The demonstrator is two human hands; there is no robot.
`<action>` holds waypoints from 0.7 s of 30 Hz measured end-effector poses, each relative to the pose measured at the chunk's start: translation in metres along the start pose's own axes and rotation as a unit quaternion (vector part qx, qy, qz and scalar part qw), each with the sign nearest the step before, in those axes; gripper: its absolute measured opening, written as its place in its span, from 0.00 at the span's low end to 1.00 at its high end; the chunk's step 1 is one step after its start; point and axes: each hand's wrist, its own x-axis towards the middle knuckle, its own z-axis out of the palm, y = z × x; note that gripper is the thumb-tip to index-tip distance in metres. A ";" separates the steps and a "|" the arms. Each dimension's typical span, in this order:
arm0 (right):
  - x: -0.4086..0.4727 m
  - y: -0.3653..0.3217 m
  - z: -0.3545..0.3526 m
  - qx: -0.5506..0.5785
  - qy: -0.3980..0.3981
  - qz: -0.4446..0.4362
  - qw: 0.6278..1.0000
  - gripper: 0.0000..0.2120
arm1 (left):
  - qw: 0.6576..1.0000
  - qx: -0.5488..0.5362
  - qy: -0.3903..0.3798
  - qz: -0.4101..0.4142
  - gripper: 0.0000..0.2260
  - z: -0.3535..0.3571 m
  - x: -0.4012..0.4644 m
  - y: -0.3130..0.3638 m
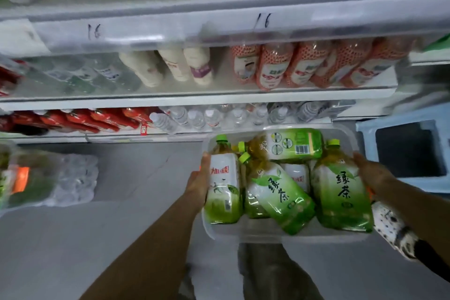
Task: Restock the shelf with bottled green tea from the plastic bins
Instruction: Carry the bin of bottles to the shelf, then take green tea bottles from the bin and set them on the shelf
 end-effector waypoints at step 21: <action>0.079 -0.014 0.028 -0.022 -0.019 -0.002 1.000 0.24 | 0.997 -0.012 0.080 -0.013 0.55 0.046 0.125 -0.013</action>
